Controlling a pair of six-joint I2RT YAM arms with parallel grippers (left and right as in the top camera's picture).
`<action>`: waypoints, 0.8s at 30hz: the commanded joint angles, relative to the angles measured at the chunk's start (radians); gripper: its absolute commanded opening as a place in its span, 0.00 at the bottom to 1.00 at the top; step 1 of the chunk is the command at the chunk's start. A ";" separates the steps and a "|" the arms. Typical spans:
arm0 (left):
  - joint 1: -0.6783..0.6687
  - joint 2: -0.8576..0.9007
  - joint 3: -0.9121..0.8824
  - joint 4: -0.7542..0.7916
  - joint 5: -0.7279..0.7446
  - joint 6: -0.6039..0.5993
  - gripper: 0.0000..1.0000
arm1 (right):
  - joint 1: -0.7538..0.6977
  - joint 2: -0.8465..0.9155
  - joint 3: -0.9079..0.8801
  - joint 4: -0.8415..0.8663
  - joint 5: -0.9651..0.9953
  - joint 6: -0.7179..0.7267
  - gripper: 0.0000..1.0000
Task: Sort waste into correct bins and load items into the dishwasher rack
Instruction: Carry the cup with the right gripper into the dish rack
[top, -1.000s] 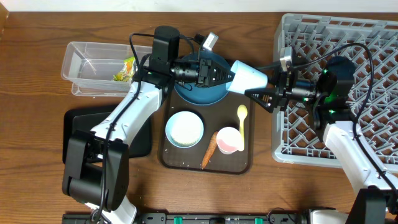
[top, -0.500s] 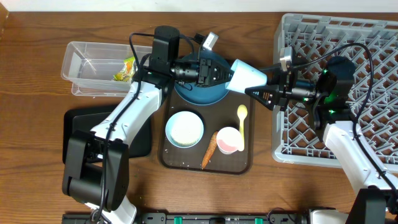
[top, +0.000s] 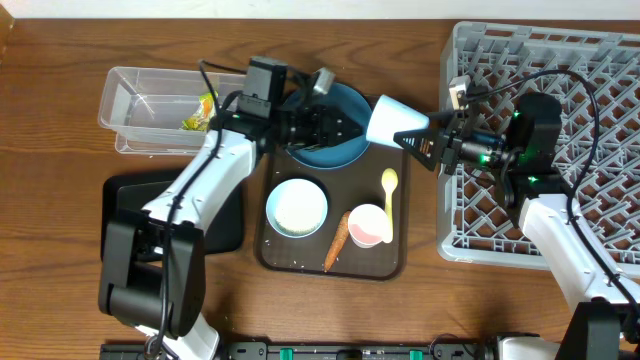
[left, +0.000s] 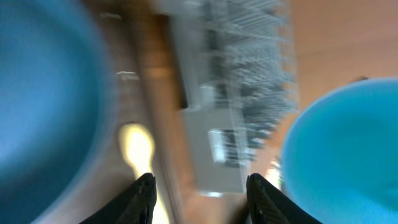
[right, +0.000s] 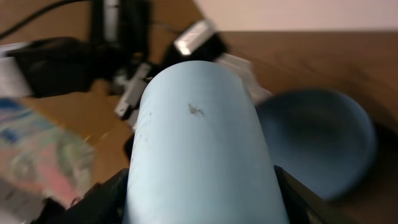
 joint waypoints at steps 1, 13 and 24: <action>0.046 -0.007 0.006 -0.041 -0.148 0.101 0.49 | 0.008 0.000 0.014 -0.046 0.183 -0.013 0.10; 0.140 -0.167 0.006 -0.260 -0.389 0.246 0.50 | -0.029 -0.048 0.142 -0.454 0.498 -0.069 0.01; 0.139 -0.307 0.006 -0.345 -0.567 0.275 0.50 | -0.138 -0.060 0.592 -1.054 0.995 -0.153 0.01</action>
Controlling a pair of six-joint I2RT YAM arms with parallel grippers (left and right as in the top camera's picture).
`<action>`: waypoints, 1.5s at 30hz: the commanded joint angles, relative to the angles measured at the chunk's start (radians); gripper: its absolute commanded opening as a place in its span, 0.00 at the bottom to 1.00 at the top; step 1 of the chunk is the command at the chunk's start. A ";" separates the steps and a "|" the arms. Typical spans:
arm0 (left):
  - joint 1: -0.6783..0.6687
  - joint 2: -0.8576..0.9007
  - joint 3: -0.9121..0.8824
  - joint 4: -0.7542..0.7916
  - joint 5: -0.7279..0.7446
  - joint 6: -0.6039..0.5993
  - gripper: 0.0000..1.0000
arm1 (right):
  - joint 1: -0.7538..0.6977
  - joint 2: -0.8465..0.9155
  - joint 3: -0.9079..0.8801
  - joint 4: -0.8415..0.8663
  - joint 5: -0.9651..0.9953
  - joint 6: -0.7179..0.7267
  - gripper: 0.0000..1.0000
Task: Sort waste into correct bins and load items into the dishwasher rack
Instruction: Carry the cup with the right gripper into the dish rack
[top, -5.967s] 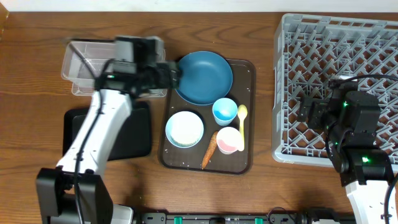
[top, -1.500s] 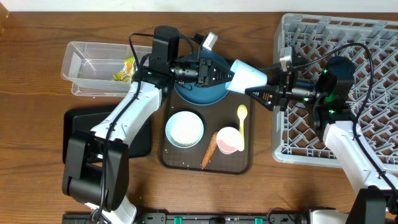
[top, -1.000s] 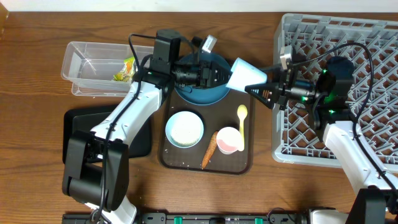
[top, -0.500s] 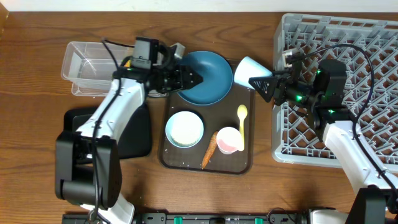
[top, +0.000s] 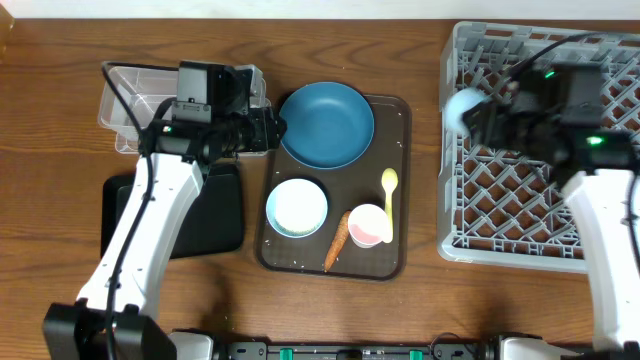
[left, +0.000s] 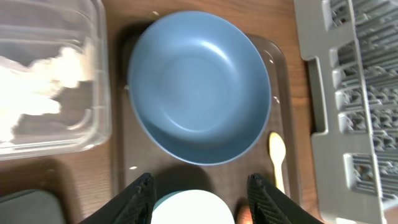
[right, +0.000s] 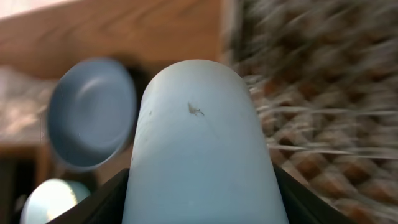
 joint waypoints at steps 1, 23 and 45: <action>0.003 -0.014 0.006 -0.004 -0.061 0.024 0.50 | -0.069 -0.021 0.085 -0.055 0.189 -0.032 0.01; 0.003 -0.014 0.006 -0.014 -0.061 0.024 0.50 | -0.662 0.237 0.228 -0.237 0.391 -0.013 0.03; 0.003 -0.014 0.006 -0.026 -0.061 0.024 0.50 | -0.713 0.448 0.224 -0.219 0.374 -0.013 0.26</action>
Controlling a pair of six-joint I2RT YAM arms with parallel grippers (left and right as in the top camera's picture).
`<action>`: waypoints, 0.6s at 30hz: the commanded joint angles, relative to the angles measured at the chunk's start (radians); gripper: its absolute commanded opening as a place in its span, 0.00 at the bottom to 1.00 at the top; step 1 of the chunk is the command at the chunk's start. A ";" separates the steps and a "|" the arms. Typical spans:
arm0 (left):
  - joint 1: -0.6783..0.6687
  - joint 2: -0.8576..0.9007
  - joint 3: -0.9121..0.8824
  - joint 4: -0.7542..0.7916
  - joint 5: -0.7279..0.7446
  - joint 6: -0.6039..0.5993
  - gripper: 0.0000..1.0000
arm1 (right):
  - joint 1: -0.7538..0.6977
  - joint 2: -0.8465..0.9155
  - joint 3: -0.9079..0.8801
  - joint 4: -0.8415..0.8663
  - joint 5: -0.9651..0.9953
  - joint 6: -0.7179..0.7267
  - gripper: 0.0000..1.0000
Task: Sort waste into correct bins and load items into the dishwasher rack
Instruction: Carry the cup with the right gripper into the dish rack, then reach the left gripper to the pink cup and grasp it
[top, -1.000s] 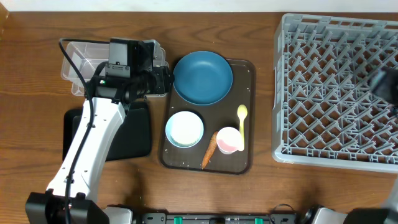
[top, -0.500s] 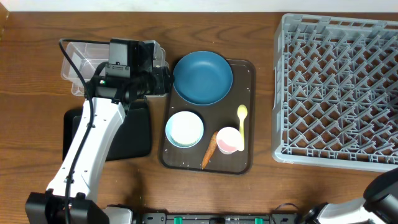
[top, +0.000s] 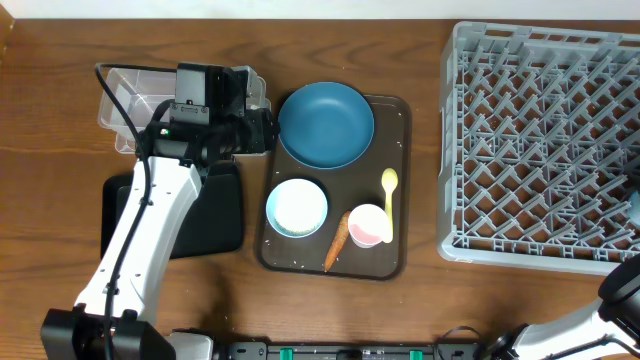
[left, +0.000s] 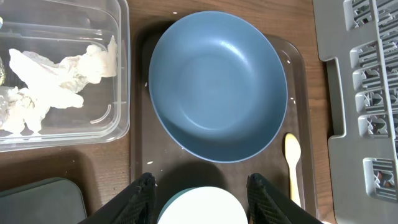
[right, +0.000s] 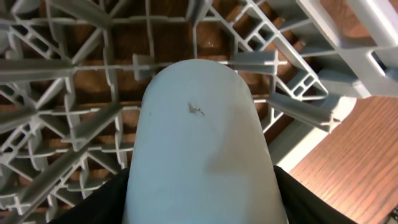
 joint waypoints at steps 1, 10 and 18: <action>0.003 -0.007 0.005 -0.002 -0.009 0.021 0.50 | -0.005 0.001 0.015 0.003 -0.016 0.003 0.29; 0.003 -0.007 0.006 -0.002 -0.009 0.021 0.50 | -0.005 0.001 0.015 -0.018 -0.015 0.003 0.80; 0.003 -0.007 0.006 -0.002 -0.009 0.021 0.50 | -0.002 -0.034 0.027 -0.042 -0.107 0.003 0.81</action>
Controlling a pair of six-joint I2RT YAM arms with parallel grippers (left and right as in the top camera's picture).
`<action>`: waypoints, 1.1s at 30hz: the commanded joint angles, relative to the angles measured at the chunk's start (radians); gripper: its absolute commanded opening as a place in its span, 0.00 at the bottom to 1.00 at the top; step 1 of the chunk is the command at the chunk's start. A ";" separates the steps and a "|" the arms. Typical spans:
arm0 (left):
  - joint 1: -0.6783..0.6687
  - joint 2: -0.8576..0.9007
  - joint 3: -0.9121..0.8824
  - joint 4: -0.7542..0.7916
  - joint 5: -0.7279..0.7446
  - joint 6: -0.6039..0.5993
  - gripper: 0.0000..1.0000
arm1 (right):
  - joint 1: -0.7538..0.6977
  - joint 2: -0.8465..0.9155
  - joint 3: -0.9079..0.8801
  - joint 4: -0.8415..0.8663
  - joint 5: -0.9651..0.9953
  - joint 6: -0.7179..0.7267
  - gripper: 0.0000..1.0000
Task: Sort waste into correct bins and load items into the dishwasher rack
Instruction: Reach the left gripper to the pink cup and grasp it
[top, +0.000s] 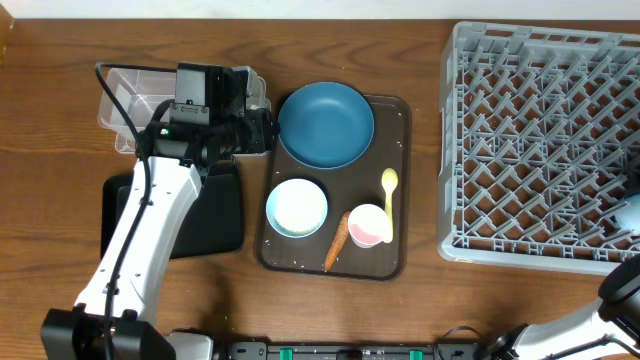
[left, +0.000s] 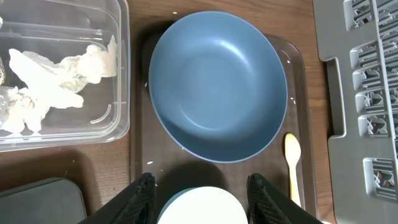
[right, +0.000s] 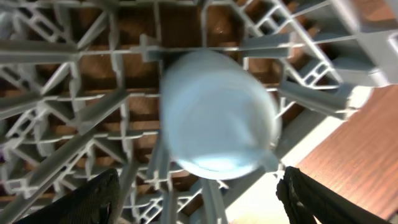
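Observation:
A light-blue cup (right: 217, 115) lies blurred on the grid of the grey dishwasher rack (right: 74, 106), near its right edge (top: 630, 211). My right gripper (right: 199, 186) is open above it, fingers spread wide on both sides and holding nothing. My left gripper (left: 200, 186) hangs open over the brown tray (top: 390, 262), above a small white bowl (left: 199, 210) and just below the large blue bowl (left: 217, 84). The tray also carries a yellow spoon (top: 389, 198), a pink cup (top: 369, 224) and a carrot (top: 337, 240).
A clear bin (left: 56, 118) holding crumpled tissue sits left of the blue bowl. A black bin (top: 215, 215) lies in front of it, partly under my left arm. The rack (top: 540, 140) fills the table's right side.
My right gripper has opened and let go of the light-blue cup, which now lies lower on the rack grid. The left arm and tray items have not moved.
At first my right gripper held the light-blue cup over the tray while the left gripper was at the blue bowl. Then the cup was over the rack's left part and the left gripper beside the bowl. Later the cup was at the rack's right edge, where it now lies released.

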 joint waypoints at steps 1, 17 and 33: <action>0.003 -0.007 0.006 -0.003 -0.009 0.021 0.50 | -0.001 -0.050 0.034 -0.005 -0.100 -0.002 0.81; -0.180 0.005 0.005 -0.142 -0.019 0.096 0.62 | 0.316 -0.212 0.044 -0.034 -0.541 -0.255 0.83; -0.496 0.176 -0.037 -0.169 -0.118 0.095 0.63 | 0.668 -0.165 0.034 -0.045 -0.380 -0.253 0.86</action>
